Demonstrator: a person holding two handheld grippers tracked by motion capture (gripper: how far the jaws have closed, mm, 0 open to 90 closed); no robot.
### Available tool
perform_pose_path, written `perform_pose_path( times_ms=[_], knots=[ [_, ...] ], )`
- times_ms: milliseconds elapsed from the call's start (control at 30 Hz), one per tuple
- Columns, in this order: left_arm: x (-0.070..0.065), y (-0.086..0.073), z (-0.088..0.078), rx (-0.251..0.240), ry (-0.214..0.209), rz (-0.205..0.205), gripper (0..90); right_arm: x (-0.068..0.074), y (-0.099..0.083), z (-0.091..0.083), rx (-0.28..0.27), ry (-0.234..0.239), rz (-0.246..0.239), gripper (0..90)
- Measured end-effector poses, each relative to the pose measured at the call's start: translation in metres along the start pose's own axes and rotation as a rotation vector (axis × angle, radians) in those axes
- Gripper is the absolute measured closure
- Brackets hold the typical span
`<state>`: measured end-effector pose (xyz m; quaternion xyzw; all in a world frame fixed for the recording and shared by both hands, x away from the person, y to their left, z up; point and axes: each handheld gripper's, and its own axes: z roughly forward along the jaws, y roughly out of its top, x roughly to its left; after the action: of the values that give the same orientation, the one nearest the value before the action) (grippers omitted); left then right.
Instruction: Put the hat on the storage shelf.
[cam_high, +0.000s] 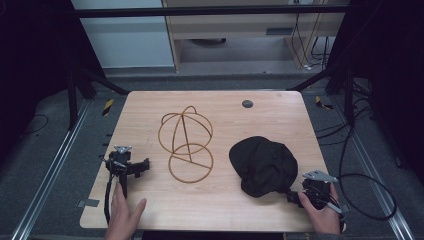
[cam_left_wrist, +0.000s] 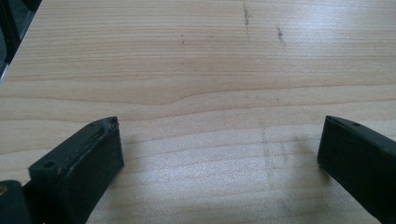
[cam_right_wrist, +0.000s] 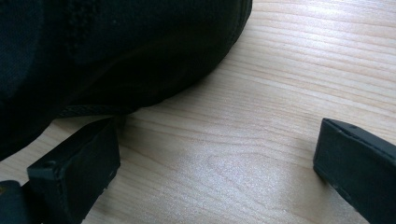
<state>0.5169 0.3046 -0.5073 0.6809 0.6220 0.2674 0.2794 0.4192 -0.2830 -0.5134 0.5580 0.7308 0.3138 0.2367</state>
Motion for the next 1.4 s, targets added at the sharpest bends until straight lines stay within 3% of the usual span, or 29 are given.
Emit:
perform_pose_path(
  times_ms=[200, 367, 533, 567, 667, 700, 800, 900, 967, 1100, 1400],
  knots=[
    [0.0, 0.0, 0.0, 0.001, -0.001, 0.001, 0.0, 0.0, 0.0, -0.001, -0.003, 0.002, 0.003, 2.1],
    [0.0, 0.0, 0.0, 0.0, -0.002, 0.002, 0.0, -0.003, -0.002, -0.011, -0.002, 0.048, 0.057, 8.3],
    [0.0, 0.0, 0.0, 0.001, -0.002, 0.001, 0.0, -0.004, 0.001, -0.031, -0.02, 0.05, 0.027, 9.7],
    [0.0, 0.0, 0.0, 0.0, -0.002, 0.001, 0.0, -0.006, 0.007, -0.043, -0.033, 0.056, 0.043, 10.7],
    [0.0, 0.0, 0.0, 0.0, -0.001, 0.0, 0.0, -0.007, 0.014, -0.054, -0.044, 0.067, 0.048, 11.4],
    [0.0, 0.0, 0.0, 0.0, 0.001, -0.003, 0.0, -0.006, 0.023, -0.064, -0.056, 0.084, 0.058, 12.7],
    [-0.001, 0.0, 0.0, 0.0, 0.005, -0.006, 0.0, -0.003, 0.032, -0.073, -0.068, 0.095, 0.054, 13.2],
    [-0.002, -0.001, -0.001, 0.001, 0.006, -0.007, 0.0, 0.009, 0.055, -0.084, -0.075, 0.136, 0.002, 13.1],
    [-0.002, -0.001, -0.001, 0.001, 0.004, -0.006, 0.0, 0.012, 0.061, -0.085, -0.07, 0.144, -0.014, 12.7],
    [-0.002, -0.001, -0.001, 0.001, 0.002, -0.003, 0.0, 0.031, 0.089, -0.08, -0.032, 0.179, -0.079, 10.6],
    [-0.003, -0.002, -0.002, 0.003, -0.001, 0.001, 0.0, 0.043, 0.118, -0.055, 0.023, 0.195, -0.125, 10.1]
  ],
)
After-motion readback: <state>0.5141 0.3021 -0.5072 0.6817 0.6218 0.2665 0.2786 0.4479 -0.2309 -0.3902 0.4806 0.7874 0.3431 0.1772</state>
